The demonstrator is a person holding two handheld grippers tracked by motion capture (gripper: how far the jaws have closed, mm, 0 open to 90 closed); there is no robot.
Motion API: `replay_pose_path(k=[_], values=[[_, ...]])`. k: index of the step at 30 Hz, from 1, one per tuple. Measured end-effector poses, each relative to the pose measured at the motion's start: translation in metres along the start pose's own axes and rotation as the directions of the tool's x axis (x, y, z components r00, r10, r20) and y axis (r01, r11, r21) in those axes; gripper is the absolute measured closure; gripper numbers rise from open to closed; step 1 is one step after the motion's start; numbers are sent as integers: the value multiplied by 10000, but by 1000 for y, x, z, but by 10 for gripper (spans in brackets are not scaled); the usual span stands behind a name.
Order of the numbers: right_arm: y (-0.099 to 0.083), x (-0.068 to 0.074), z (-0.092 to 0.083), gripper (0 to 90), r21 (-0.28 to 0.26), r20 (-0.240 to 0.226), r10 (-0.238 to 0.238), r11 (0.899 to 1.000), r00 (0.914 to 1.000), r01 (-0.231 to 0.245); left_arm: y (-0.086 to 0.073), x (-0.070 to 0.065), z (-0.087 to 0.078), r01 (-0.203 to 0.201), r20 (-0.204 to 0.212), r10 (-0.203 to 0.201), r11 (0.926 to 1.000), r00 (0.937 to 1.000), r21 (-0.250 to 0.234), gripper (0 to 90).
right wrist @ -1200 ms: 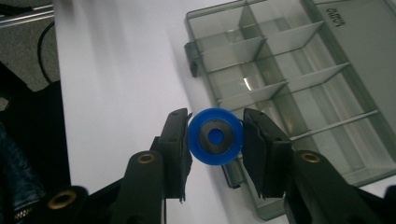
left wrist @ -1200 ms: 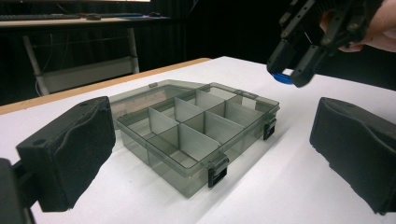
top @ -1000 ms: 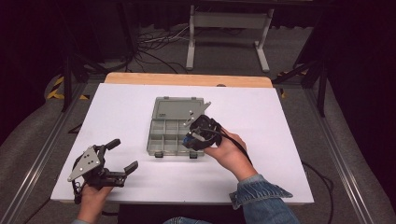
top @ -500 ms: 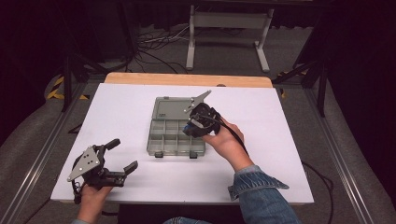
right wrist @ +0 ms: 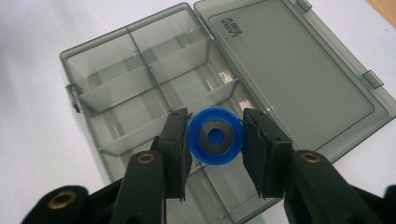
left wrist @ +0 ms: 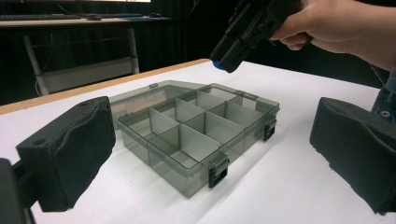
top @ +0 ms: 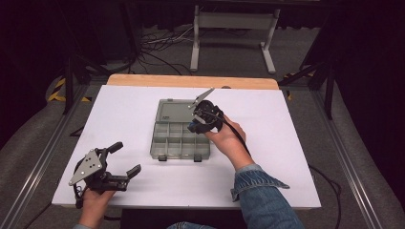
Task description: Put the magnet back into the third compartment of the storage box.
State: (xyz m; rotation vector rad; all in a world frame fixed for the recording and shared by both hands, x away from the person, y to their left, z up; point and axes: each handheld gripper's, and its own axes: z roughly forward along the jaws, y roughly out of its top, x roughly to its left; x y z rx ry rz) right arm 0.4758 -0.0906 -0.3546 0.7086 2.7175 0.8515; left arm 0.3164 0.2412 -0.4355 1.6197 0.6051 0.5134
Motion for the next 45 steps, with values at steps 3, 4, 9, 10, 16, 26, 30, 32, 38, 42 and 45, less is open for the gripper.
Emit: replay_pose_path(k=[3, 4, 9, 10, 16, 26, 30, 32, 38, 42, 45], values=[[0, -3, 5, 622, 27, 58, 52, 10000, 10000, -52, 0, 0, 0, -30, 9, 30, 10000, 10000, 24, 7], [1, -4, 7, 621, 52, 102, 97, 9999, 9999, -97, 0, 0, 0, -26, 2, 25, 10000, 10000, 26, 7], [0, -8, 15, 621, 74, 188, 234, 9997, 9995, -236, 0, 0, 0, -20, 0, 20, 10000, 10000, 29, 7], [0, -10, 16, 622, 118, 197, 263, 9996, 9995, -266, 0, 0, 0, -1, -4, 1, 10000, 10000, 7, 7], [-2, -12, 26, 621, 282, 145, 334, 9990, 9993, -338, 0, 0, 0, 4, 0, -4, 10000, 10000, 6, 7], [-3, -15, 43, 620, 556, -32, 350, 9978, 9994, -347, 0, 0, 0, 6, 9, -6, 10000, 10000, 5, 7], [-4, -16, 48, 620, 690, -62, 350, 9970, 9994, -345, 0, 0, 0, 2, 16, -2, 10000, 10000, 3, 7], [-4, -16, 50, 620, 729, -85, 320, 9968, 9995, -313, 0, 0, 0, 5, 17, -5, 10000, 10000, 3, 7], [-3, -13, 57, 618, 839, -203, 183, 9963, 9996, -165, 0, 0, 0, 9, 6, -9, 10000, 10000, -16, 7], [-3, -12, 59, 619, 904, -203, 150, 9958, 9997, -131, 0, 0, 0, 5, 18, -5, 10000, 10000, 4, 7], [-2, -10, 61, 619, 973, -176, 78, 9952, 9998, -60, 0, 0, 0, 4, 24, -4, 10000, 10000, 5, 7]])
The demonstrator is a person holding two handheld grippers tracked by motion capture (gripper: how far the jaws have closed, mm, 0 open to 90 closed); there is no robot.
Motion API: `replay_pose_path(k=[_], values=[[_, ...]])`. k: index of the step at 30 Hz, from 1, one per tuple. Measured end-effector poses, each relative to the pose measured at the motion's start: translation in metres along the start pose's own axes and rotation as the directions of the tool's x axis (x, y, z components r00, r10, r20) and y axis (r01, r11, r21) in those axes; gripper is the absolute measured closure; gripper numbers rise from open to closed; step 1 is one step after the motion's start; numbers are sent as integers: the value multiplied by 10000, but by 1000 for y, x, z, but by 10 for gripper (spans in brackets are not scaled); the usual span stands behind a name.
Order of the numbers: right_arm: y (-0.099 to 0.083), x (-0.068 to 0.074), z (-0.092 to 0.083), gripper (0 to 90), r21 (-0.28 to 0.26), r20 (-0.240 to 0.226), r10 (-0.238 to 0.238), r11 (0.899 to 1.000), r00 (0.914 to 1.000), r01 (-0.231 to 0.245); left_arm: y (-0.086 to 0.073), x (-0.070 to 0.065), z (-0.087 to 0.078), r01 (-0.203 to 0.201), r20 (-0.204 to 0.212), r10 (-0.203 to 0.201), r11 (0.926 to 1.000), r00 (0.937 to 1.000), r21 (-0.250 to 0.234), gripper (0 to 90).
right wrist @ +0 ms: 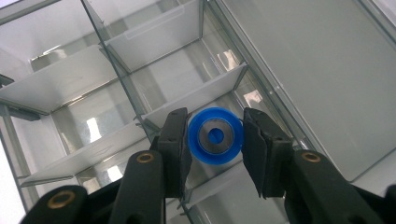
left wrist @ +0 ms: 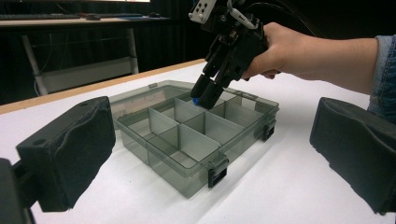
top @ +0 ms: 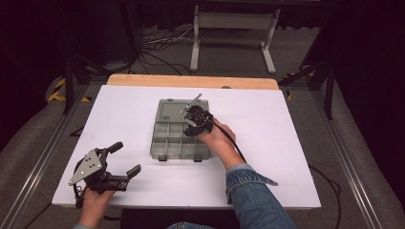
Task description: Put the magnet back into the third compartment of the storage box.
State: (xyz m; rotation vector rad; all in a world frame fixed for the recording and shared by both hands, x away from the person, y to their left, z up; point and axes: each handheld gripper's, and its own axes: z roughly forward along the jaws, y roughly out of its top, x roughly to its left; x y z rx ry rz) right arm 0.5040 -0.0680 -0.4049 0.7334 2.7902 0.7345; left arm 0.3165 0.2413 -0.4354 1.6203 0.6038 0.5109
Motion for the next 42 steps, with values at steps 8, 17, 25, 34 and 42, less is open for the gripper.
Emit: replay_pose_path(k=[8, 17, 25, 34, 42], values=[[0, 1, 2, 616, 106, -26, -55, 9999, 10000, 56, 0, 0, 0, -5, 7, 5, 10000, 10000, 4, 7], [0, 2, -2, 554, -35, 20, 49, 10000, 10000, -49, 0, 0, 0, 11, 8, -11, 10000, 10000, -2, 7], [0, 5, -17, 411, -450, -7, 153, 9989, 9999, -153, 0, 0, 1, 18, 10, -18, 10000, 10000, 8, 7], [-2, 17, -46, 223, -1318, -75, -378, 9906, 9993, 365, 0, 0, 1, 5, 23, -5, 10000, 10000, 4, 7], [-10, 27, -69, 166, -2035, -29, -533, 9777, 9986, 516, 0, 0, 0, 3, -2, -3, 10000, 10000, -18, 7]])
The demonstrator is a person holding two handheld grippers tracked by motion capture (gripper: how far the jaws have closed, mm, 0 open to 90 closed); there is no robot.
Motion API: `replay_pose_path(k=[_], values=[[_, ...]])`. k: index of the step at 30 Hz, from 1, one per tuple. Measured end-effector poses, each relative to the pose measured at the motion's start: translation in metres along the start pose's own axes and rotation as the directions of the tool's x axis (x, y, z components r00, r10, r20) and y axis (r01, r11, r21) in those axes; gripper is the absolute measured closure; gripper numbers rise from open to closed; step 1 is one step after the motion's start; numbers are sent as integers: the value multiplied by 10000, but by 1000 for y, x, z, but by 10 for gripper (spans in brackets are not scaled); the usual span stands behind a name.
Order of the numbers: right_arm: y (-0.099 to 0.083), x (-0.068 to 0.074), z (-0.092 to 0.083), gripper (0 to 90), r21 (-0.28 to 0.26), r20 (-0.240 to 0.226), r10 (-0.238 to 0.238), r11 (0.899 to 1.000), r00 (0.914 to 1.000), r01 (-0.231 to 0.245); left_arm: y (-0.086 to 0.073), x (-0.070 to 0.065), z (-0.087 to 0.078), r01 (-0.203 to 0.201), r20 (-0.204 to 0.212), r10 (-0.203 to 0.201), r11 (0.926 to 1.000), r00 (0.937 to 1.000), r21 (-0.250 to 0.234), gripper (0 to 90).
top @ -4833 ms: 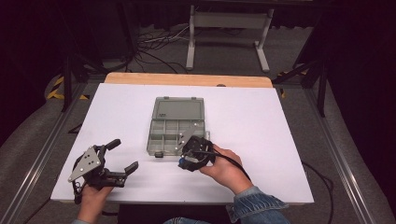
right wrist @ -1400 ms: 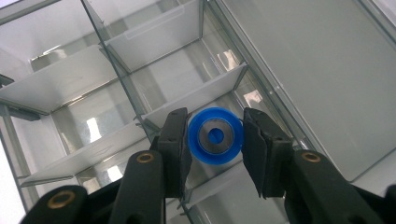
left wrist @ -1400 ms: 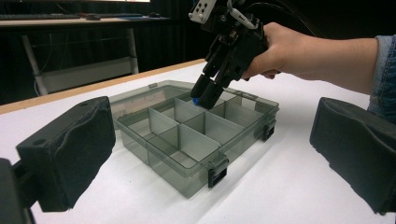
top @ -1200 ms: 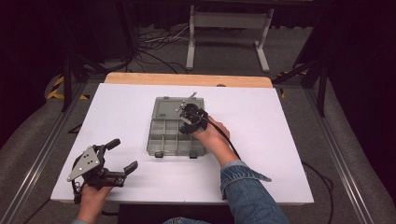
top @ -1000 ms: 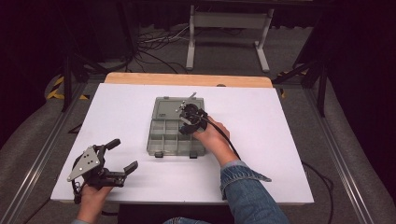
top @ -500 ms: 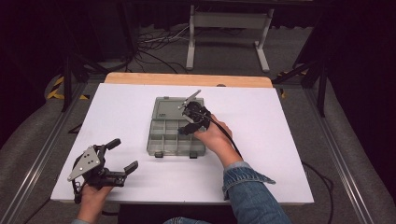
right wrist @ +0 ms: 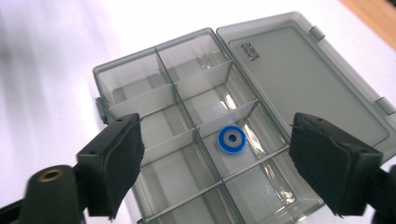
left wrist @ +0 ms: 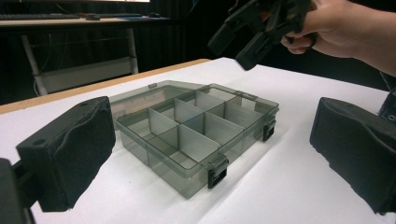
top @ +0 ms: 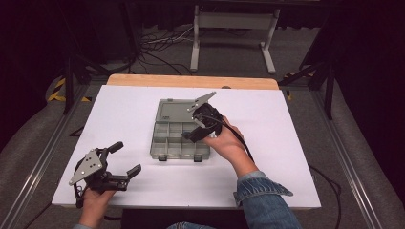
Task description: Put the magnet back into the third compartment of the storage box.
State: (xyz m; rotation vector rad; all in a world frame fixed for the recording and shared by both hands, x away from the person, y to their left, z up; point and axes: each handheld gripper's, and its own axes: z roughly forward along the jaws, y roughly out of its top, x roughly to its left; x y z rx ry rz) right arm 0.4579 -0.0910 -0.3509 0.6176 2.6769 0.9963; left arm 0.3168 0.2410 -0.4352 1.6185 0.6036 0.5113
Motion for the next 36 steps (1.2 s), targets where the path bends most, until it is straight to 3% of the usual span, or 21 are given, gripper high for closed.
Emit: replay_pose_path(k=[8, 14, 17, 22, 27, 34, 36], values=[[-14, 10, -33, 126, -921, 180, -167, 9956, 9997, 183, 1, 0, 0, 7, 22, -7, 10000, 10000, -15, 7], [-28, 10, -51, 96, -1375, 299, 58, 9905, 9995, -16, 1, 0, 0, 26, -6, -26, 10000, 10000, -80, 7], [-40, 10, -64, 56, -1760, 556, 118, 9844, 9984, -18, 1, 1, -1, 49, -18, -49, 10000, 10000, -67, 7], [-58, 11, -77, 24, -2167, 592, 230, 9762, 9980, -96, 1, 1, -1, 63, -46, -63, 10000, 10000, -77, 7], [-72, 13, -87, 0, -2680, 844, 312, 9634, 9959, -75, 1, 2, -1, 78, -53, -79, 9999, 10000, -77, 7], [-98, 13, -102, 0, -3773, 890, 568, 9259, 9944, -191, 0, 2, -1, 82, -66, -83, 9999, 9999, -112, 7], [-103, 14, -105, 0, -3908, 1009, 533, 9204, 9935, -97, 0, 2, -1, 77, -72, -78, 9999, 9999, -125, 7]])
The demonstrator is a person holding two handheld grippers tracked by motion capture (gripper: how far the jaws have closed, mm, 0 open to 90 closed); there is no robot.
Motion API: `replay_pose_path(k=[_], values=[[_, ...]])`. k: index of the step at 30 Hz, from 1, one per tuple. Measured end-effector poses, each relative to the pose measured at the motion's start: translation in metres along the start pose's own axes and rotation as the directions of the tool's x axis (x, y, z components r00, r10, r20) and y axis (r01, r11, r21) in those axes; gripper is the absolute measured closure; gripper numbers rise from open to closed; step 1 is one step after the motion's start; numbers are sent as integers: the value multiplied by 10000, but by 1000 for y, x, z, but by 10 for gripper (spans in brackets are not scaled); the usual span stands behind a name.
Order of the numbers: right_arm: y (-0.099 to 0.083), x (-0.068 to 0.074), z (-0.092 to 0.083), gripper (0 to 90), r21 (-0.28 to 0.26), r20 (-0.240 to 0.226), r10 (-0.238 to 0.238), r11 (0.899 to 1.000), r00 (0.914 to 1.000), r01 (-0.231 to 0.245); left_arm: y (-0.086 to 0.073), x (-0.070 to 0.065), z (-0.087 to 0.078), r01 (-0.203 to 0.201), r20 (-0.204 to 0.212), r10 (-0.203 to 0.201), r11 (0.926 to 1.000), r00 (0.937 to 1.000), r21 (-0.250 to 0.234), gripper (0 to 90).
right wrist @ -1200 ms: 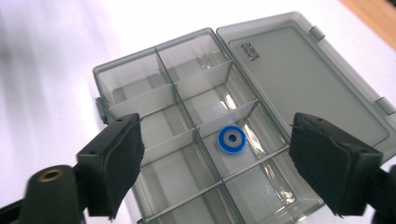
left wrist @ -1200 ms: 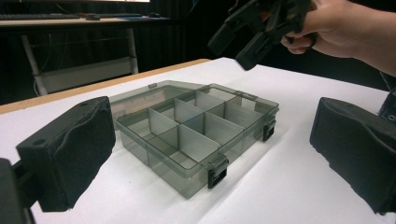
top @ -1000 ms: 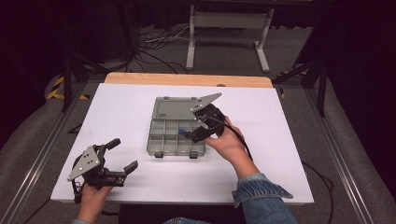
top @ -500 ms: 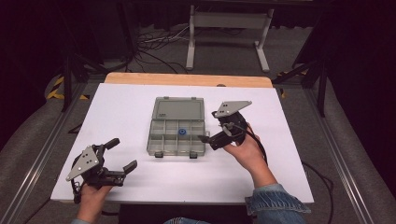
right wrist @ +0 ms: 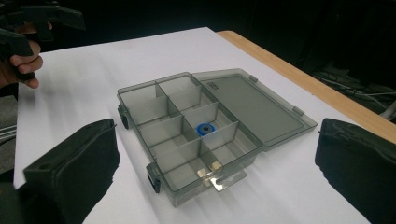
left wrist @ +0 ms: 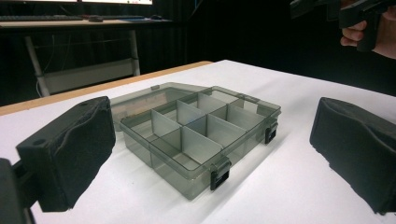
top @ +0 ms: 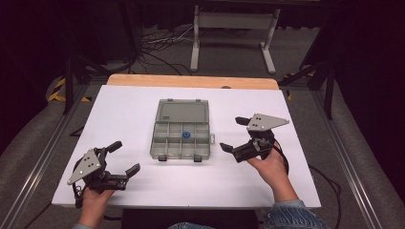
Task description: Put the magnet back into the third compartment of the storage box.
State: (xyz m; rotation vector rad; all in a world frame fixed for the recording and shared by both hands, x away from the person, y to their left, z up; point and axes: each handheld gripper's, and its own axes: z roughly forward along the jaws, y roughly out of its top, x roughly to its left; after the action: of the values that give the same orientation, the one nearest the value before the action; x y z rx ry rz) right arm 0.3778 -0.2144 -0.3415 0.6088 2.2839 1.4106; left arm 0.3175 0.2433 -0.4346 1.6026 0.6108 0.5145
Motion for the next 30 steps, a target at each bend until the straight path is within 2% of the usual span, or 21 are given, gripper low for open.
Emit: replay_pose_path(k=[6, 10, 19, 23, 26, 28, 30], values=[[-11, 1, -11, 1, -185, 258, 240, 9996, 9994, -235, 0, 0, 0, 5, -5, -5, 10000, 10000, 17, 7], [-20, 4, -18, 0, -469, 558, 161, 9988, 9983, -135, 0, 0, 0, -23, 13, 23, 10000, 10000, 48, 7], [-46, 3, -31, 0, -802, 732, 265, 9966, 9970, -206, 0, 0, 0, -8, 54, 8, 10000, 10000, 50, 7], [-53, 2, -33, 0, -990, 752, 359, 9947, 9965, -283, 0, -1, 1, -53, 125, 53, 10000, 9999, 32, 7], [-61, 2, -33, 0, -1197, 801, 501, 9920, 9955, -402, 0, -1, 1, 62, 124, -61, 10000, 9999, -64, 6], [-65, 3, -33, 0, -1484, 849, 553, 9880, 9949, -422, 0, 0, 1, 23, 119, -22, 10000, 9999, -63, 6], [-69, 3, -33, 0, -1502, 923, 543, 9878, 9942, -400, 0, 0, 1, 12, 132, -11, 10000, 9999, -55, 5]])
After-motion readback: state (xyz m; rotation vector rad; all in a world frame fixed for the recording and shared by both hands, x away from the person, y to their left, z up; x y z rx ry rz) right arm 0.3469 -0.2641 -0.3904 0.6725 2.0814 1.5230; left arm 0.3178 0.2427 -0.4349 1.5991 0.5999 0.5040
